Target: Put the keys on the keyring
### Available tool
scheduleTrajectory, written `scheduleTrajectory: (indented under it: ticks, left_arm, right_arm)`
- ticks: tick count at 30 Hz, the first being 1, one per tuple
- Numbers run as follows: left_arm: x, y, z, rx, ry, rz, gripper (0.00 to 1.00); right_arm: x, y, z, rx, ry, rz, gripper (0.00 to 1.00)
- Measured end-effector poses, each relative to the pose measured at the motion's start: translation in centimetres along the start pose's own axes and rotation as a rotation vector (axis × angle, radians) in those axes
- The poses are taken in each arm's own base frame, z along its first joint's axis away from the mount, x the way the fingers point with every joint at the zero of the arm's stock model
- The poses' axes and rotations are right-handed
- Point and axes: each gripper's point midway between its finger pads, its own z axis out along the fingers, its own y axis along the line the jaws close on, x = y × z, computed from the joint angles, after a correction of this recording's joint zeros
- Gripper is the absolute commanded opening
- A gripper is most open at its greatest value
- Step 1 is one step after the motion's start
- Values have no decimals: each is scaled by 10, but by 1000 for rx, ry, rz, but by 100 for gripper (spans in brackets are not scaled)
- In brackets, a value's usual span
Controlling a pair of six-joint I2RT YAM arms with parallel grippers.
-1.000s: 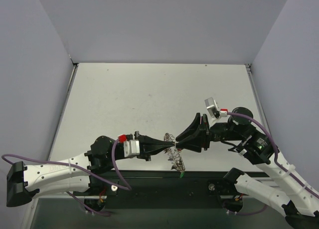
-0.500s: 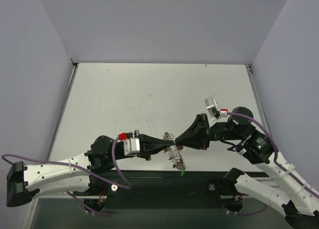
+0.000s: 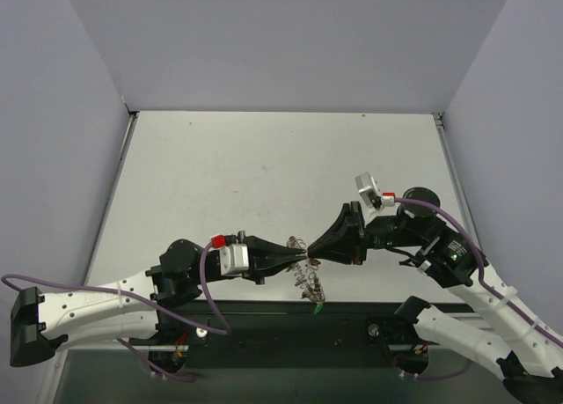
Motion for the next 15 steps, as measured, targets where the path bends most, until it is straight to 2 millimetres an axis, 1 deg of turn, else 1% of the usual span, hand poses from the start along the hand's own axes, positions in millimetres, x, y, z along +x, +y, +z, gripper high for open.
scheduleTrajectory:
  ticks: [3,6,9,15]
  left_arm:
    - [5,-1,-3,3,24,4,42]
    - [1,-1,-5,2,20,14,50]
    - [-8,-1,-7,1,-1,24,54]
    - [-18,1,-9,-5,0,31,54]
  right_arm:
    - [5,-2,0,8,18,19,0]
    - [12,-6,1,22,42,45,0]
    - [16,-8,1,33,58,62,0]
    - [19,-11,1,45,67,62,0]
